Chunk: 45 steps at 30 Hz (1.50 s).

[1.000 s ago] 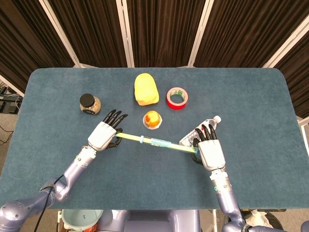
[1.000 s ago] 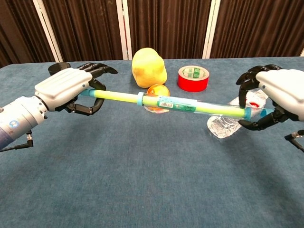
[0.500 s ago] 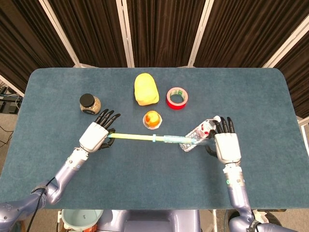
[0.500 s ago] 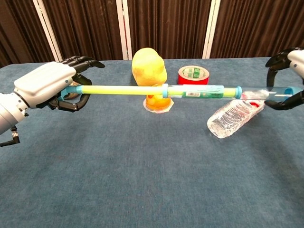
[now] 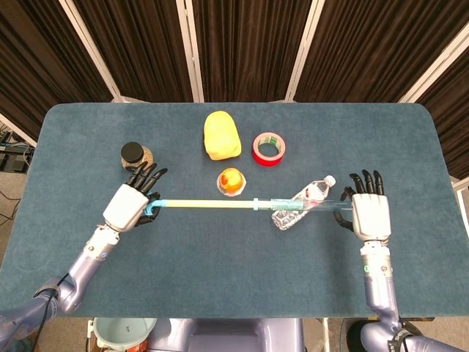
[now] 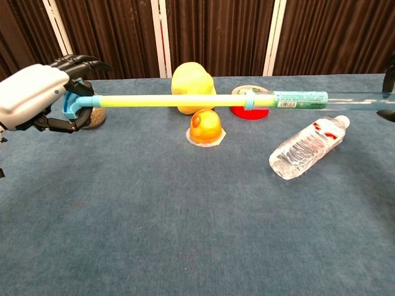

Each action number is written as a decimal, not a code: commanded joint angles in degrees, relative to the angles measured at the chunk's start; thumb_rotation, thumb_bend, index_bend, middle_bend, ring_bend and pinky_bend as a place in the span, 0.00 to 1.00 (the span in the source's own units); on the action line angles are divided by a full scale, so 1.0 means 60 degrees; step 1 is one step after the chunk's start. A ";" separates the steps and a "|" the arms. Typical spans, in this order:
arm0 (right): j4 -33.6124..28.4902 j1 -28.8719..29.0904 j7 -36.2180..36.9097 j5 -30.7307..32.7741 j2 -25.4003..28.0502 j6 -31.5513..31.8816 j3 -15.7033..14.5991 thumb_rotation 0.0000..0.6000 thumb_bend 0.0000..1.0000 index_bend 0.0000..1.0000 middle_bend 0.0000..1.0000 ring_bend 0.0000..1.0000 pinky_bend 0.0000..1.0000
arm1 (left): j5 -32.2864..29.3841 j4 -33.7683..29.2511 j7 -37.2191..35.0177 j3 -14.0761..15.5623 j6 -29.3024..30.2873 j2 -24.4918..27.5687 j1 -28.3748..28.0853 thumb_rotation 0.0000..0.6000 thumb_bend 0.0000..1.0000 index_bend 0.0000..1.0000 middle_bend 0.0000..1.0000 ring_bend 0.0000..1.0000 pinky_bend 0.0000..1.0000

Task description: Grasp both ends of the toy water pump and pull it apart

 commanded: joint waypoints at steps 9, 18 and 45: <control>0.0278 0.0019 0.0261 0.0376 0.0302 -0.0055 0.0254 1.00 0.40 0.84 0.22 0.10 0.00 | 0.0157 0.0004 -0.0216 0.0038 0.0524 0.0312 0.0196 1.00 0.71 0.71 0.09 0.00 0.00; 0.0530 0.0087 0.0373 0.0649 0.0351 -0.0157 0.0341 1.00 0.39 0.84 0.22 0.10 0.00 | 0.0194 0.0060 -0.0161 0.0061 0.0628 0.0324 0.0275 1.00 0.71 0.71 0.09 0.00 0.00; 0.1046 0.0342 0.0453 0.1405 0.0627 -0.0600 0.0489 1.00 0.38 0.84 0.22 0.10 0.00 | 0.0065 0.0859 -0.0877 0.0053 0.0720 0.0096 0.0512 1.00 0.71 0.71 0.09 0.00 0.00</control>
